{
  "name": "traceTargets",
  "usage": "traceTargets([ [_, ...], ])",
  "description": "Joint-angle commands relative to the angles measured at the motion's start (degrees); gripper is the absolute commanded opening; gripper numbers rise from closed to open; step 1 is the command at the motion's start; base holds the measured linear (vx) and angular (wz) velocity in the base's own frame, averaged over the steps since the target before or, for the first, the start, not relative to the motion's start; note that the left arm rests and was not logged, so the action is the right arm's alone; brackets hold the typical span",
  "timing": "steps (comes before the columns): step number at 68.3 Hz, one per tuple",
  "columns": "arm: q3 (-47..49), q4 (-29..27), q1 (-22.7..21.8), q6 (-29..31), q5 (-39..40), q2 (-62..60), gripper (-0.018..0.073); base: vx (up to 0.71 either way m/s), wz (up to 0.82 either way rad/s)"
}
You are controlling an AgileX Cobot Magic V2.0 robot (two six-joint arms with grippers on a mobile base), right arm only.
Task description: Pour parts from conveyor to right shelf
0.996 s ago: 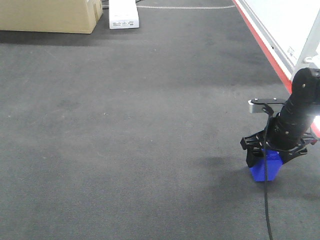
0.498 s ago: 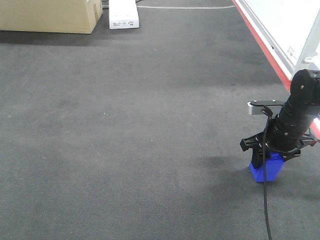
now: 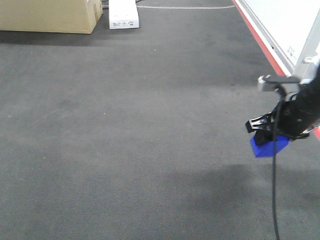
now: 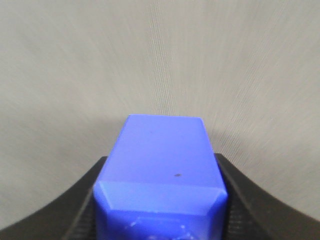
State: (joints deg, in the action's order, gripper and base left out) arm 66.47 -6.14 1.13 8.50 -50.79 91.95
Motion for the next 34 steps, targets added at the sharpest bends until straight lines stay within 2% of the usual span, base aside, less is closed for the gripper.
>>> traceTargets([
  [1,-4.34,-0.40,-0.04,0.56,8.97,-8.53,-0.0006,0.00,0.00],
  [17,-19.56,-0.66,-0.04,0.56,22.38,-24.98,-0.0006,0.00,0.00],
  [34,-31.71,-0.60,-0.04,0.56,29.00,-44.67,-0.0006,0.00,0.00],
])
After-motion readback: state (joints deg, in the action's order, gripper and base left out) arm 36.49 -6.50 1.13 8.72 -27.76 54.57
